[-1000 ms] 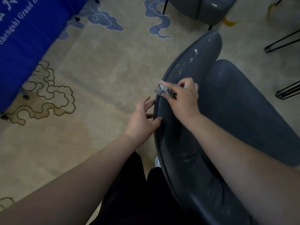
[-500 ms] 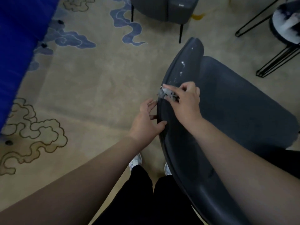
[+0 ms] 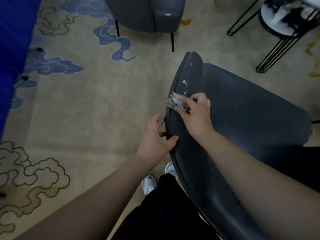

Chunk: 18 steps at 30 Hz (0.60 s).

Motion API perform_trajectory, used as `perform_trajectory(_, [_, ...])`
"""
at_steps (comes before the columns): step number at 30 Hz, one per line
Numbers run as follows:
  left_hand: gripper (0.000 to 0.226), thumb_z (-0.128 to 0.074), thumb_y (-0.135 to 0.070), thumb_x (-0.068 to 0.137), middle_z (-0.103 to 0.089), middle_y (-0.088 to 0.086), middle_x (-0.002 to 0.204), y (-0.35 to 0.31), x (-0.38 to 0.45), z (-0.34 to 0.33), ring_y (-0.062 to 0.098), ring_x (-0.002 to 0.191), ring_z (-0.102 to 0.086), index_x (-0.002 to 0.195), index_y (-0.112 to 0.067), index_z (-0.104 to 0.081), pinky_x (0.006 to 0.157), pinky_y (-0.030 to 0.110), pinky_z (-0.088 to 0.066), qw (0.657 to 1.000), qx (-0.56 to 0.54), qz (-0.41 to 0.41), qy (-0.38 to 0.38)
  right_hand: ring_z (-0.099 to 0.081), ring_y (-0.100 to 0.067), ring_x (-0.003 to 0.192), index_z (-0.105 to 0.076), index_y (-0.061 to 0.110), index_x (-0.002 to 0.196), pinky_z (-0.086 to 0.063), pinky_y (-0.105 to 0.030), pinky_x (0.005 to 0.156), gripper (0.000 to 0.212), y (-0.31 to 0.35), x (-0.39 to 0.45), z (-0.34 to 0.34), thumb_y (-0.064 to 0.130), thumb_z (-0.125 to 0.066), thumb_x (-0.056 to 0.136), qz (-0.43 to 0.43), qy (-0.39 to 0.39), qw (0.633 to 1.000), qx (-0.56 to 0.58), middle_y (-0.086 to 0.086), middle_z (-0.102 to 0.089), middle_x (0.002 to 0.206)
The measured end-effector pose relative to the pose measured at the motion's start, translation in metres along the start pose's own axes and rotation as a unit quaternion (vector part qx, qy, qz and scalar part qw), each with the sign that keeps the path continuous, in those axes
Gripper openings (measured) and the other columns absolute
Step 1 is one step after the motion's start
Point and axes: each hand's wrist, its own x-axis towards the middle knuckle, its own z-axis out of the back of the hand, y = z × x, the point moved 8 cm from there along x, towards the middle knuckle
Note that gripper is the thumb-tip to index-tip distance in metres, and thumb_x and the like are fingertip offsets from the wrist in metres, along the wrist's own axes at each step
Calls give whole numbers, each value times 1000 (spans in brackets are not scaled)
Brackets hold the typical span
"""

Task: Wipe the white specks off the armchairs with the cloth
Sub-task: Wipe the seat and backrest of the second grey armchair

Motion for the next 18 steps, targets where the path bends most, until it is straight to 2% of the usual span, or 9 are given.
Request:
perform_trajectory(3, [85, -73, -18, 83, -43, -13, 145, -5, 13, 3, 10, 112, -57, 149, -25, -20, 97, 31, -49, 1000, -14, 8, -11, -36, -18, 92, -59, 46, 123, -29, -19, 86, 43, -3, -20, 5, 28, -69, 86, 11, -13, 1000, 26, 3, -35, 98])
perform_trajectory(8, [68, -58, -16, 93, -45, -14, 143, -15, 29, 2, 12, 121, -54, 150, -23, -22, 104, 36, -45, 998, -38, 19, -36, -41, -22, 92, -61, 40, 123, -40, -26, 88, 42, -11, 19, 0, 25, -72, 85, 1, -26, 999, 32, 2, -35, 96])
perform_trajectory(11, [57, -49, -19, 98, -44, -12, 145, -24, 42, 1, 7, 121, -52, 150, -24, -25, 104, 32, -44, 998, -36, 14, -56, -36, -17, 93, -62, 41, 123, -38, -24, 90, 40, -16, 40, -3, 25, -70, 87, -35, -36, 998, 39, 3, -34, 98])
perform_trajectory(15, [47, -36, -17, 101, -47, -6, 144, -35, 63, -2, 8, 127, -47, 148, -22, -29, 110, 34, -37, 997, -16, 4, -80, -40, -20, 93, -57, 43, 125, -38, -22, 91, 45, -26, 6, 5, 23, -70, 87, -51, -64, 994, 76, -2, -38, 99])
perform_trajectory(18, [44, -32, -23, 103, -52, -4, 138, -44, 78, -6, 12, 123, -51, 147, -21, -31, 104, 24, -37, 994, 11, 1, -111, -41, -20, 93, -54, 47, 124, -32, -10, 91, 49, -33, -1, 5, 20, -70, 86, -49, -46, 993, 98, 0, -37, 98])
